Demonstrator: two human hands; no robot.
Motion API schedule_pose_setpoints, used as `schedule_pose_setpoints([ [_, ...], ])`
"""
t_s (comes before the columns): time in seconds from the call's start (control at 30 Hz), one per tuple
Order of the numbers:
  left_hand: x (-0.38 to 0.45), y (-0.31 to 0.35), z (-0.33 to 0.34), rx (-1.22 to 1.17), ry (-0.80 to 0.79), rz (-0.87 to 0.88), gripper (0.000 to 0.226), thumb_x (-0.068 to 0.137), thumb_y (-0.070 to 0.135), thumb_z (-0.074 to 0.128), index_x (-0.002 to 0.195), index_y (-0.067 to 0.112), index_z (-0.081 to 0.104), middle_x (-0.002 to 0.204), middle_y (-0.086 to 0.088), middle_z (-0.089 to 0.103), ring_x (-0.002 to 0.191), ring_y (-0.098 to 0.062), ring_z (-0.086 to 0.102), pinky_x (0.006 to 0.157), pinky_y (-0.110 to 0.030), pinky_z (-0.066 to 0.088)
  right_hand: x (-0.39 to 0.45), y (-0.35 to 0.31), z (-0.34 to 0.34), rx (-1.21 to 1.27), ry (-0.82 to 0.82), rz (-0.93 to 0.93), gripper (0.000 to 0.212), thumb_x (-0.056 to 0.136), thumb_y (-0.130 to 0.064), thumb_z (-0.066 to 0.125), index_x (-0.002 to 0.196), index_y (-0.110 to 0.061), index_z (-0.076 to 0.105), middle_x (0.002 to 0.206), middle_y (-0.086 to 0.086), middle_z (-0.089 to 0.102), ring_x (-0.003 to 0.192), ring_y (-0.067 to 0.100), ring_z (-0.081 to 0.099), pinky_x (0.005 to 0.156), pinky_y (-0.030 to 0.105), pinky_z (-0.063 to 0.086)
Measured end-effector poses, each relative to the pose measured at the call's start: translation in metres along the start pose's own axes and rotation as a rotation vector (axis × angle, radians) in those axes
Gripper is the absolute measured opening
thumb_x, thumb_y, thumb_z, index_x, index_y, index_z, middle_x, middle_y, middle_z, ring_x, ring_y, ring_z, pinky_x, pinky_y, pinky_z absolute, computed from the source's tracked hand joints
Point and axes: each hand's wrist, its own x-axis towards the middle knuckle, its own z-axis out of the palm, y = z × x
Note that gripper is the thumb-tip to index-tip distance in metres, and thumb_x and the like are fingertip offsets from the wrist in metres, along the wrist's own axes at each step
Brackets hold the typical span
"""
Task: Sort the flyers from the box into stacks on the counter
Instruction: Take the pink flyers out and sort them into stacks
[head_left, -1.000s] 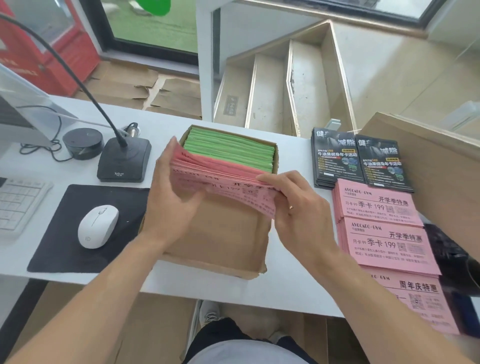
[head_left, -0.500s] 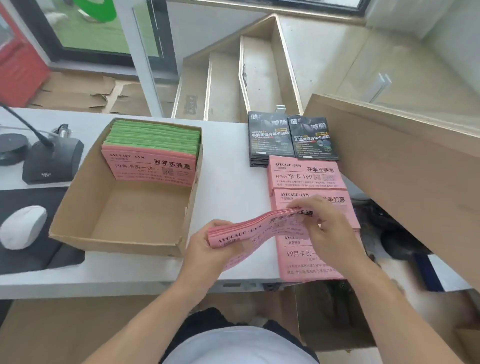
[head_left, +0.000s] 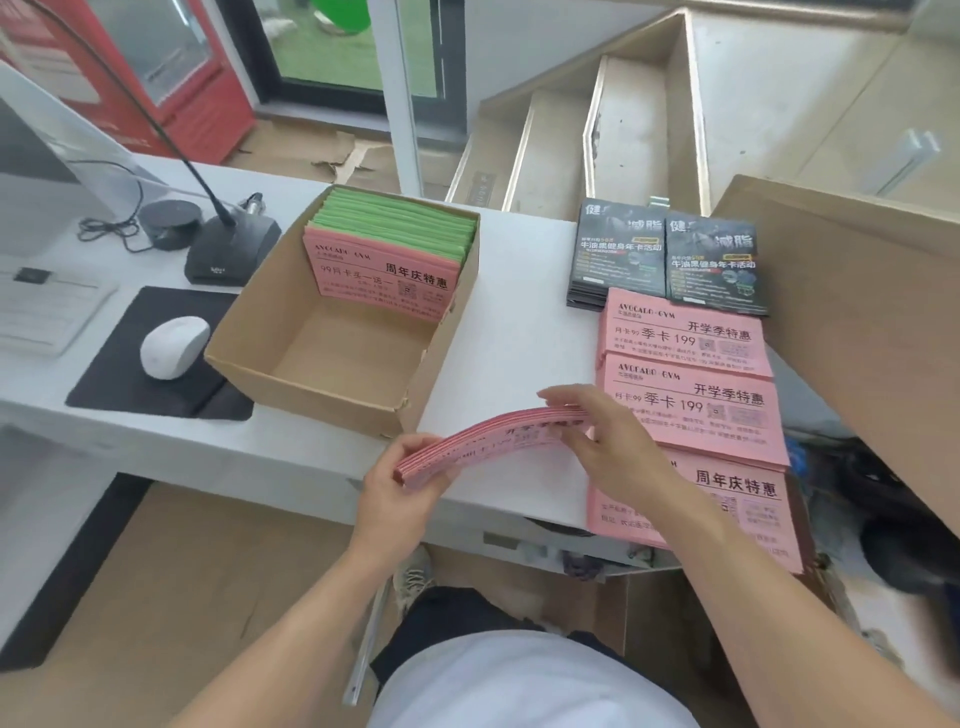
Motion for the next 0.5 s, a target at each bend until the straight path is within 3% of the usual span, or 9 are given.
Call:
schedule_pose_setpoints([
  [0.17,-0.001,-0.001,0.008,-0.009,0.016,0.002,0.013,0.091,0.018,0.074,0.103,0.023,0.071,0.1,0.005,0.075,0.102,-0.014,0.068,0.092,-0.032,0.054,0.0,0.0,0.001,0.009,-0.005,0.022,0.026,0.1,-0.007,0.057,0.115,-0.028,0.06,0.108,-0.016,0.064,0.097,-0.011,0.055,0.076,0.003,0.039],
  [0.3,-0.007,0.021,0.009,-0.031,0.035,0.056,0.01,0.094,0.019,0.071,0.103,0.023,0.07,0.097,0.008,0.075,0.099,-0.008,0.067,0.081,-0.016,0.051,-0.016,-0.018,-0.019,0.084,0.044,0.005,0.028,0.102,-0.009,0.056,0.113,-0.034,0.058,0.102,-0.023,0.066,0.097,-0.01,0.058,0.074,0.006,0.043],
  [0.4,-0.012,0.037,0.023,0.021,-0.115,0.054,0.013,0.097,0.021,0.066,0.109,0.025,0.069,0.103,0.013,0.074,0.104,-0.002,0.066,0.084,-0.021,0.055,-0.042,-0.015,-0.043,0.191,0.084,0.103,0.032,0.103,-0.019,0.057,0.115,-0.048,0.049,0.101,-0.024,0.071,0.096,-0.009,0.064,0.073,0.014,0.053],
  [0.5,-0.011,0.042,0.055,0.066,-0.244,0.01,0.02,0.099,0.02,0.064,0.115,0.03,0.059,0.107,0.014,0.073,0.106,-0.005,0.067,0.082,-0.027,0.058,-0.071,0.007,-0.063,0.26,0.222,0.225,0.045,0.099,-0.018,0.062,0.121,-0.053,0.044,0.11,-0.024,0.07,0.1,-0.007,0.066,0.072,0.02,0.056],
])
